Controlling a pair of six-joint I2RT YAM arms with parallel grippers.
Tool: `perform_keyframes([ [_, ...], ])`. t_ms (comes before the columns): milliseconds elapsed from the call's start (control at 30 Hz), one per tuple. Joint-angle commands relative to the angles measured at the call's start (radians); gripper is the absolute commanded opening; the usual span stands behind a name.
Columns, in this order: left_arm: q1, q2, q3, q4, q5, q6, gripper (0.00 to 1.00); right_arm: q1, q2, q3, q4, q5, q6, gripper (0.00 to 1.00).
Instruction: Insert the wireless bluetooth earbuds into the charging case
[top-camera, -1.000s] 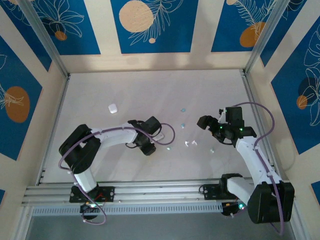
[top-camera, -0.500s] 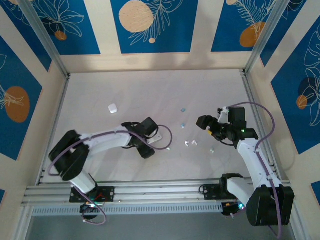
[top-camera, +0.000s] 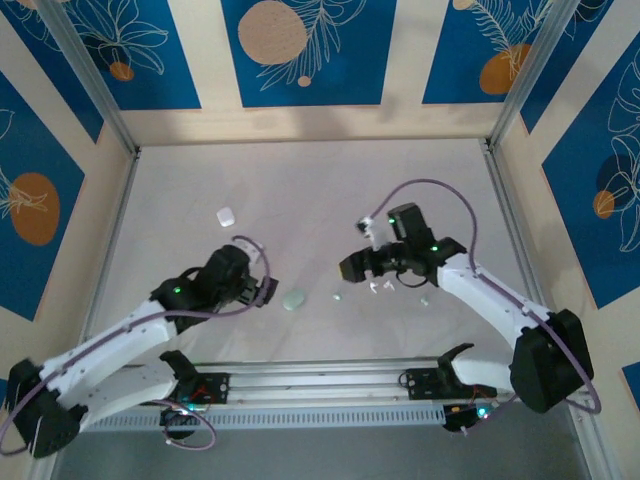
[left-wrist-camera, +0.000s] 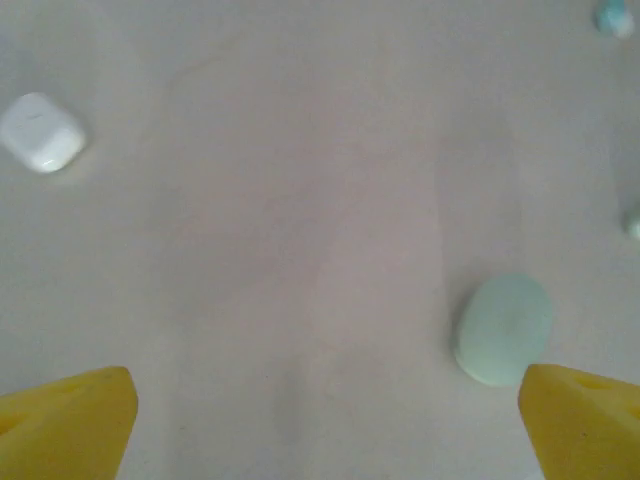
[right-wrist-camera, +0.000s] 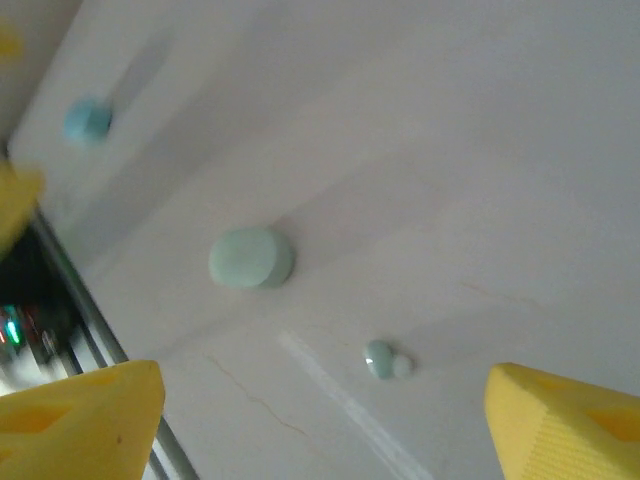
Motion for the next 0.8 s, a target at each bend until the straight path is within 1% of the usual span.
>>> perform_keyframes([
  [0, 0.063, -0.099, -0.057, 0.008, -0.025, -0.186, 1.00, 0.110, 0.075, 0.055, -0.057, 0.011, -0.591, 0.84],
  [33, 0.086, -0.125, -0.069, 0.002, -0.018, -0.208, 0.99, 0.136, 0.124, 0.070, -0.044, 0.053, -0.664, 0.83],
  [100, 0.138, -0.156, -0.083, -0.016, 0.010, -0.242, 1.00, 0.152, 0.210, 0.101, 0.013, 0.089, -0.705, 0.81],
  [167, 0.194, -0.172, -0.091, -0.029, 0.051, -0.261, 1.00, 0.159, 0.285, 0.137, 0.024, 0.052, -0.760, 0.79],
  [233, 0.248, -0.177, -0.092, -0.043, 0.087, -0.273, 1.00, 0.183, 0.339, 0.159, 0.048, 0.042, -0.825, 0.79],
  [333, 0.295, -0.176, -0.086, -0.059, 0.108, -0.275, 1.00, 0.206, 0.395, 0.193, 0.030, -0.016, -0.919, 0.81],
  [500, 0.331, -0.175, -0.082, -0.064, 0.133, -0.252, 1.00, 0.227, 0.498, 0.252, 0.014, -0.014, -0.984, 0.81],
  [600, 0.341, -0.171, -0.078, -0.071, 0.134, -0.240, 1.00, 0.256, 0.540, 0.269, 0.048, -0.007, -1.000, 0.81],
  [767, 0.347, -0.170, -0.076, -0.078, 0.135, -0.235, 1.00, 0.276, 0.602, 0.307, 0.026, -0.008, -1.036, 0.81],
])
